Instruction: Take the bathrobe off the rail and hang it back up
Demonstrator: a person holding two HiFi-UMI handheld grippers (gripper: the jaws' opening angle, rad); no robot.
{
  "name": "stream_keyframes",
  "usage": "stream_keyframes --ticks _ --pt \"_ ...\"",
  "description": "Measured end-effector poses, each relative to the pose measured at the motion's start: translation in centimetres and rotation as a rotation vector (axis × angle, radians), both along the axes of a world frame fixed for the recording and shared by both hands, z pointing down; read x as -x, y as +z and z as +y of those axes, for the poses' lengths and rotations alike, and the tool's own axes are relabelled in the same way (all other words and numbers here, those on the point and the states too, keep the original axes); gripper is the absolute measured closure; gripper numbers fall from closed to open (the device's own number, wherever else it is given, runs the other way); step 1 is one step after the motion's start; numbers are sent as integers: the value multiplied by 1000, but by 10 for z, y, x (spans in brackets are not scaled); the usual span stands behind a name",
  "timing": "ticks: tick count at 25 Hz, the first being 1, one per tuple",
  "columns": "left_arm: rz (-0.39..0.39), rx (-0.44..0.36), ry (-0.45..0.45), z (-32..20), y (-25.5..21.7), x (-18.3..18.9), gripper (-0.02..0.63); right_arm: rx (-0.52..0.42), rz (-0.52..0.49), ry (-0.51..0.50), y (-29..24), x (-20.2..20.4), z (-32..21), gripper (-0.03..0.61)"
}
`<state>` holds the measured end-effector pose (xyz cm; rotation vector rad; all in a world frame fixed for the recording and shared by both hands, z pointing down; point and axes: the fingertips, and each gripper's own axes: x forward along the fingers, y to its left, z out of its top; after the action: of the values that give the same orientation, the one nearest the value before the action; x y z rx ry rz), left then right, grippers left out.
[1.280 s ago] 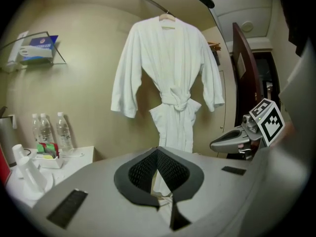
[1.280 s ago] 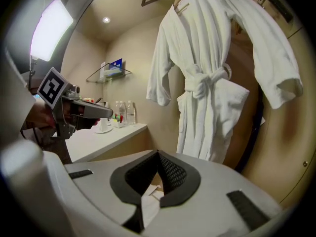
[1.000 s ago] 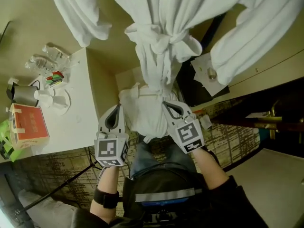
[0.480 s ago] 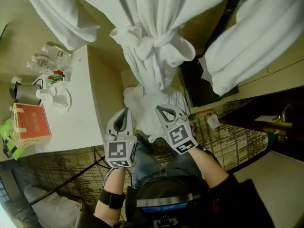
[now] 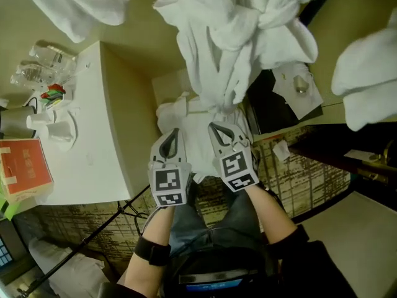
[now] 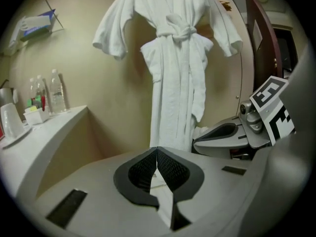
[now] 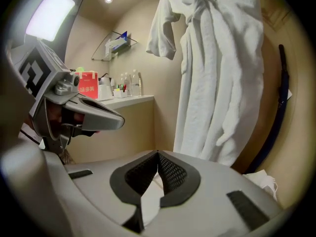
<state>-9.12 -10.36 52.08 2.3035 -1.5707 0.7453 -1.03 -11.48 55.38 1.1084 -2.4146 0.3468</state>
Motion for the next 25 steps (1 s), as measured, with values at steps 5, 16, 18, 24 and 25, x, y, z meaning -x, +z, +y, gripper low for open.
stream_keyframes --ticks 5,16,18,24,25 --pt "32 8 -17 -31 56 1 561 -3 25 33 50 8 -36 555" --pt "-21 52 0 -105 207 9 416 -8 30 161 162 2 -116 555" --pt "-40 61 12 -118 230 10 402 -2 38 195 183 1 -128 555" --pt "-93 98 65 -154 291 13 380 12 39 245 227 9 -152 555" --pt "-102 103 73 -158 299 14 380 11 37 243 231 12 -154 555"
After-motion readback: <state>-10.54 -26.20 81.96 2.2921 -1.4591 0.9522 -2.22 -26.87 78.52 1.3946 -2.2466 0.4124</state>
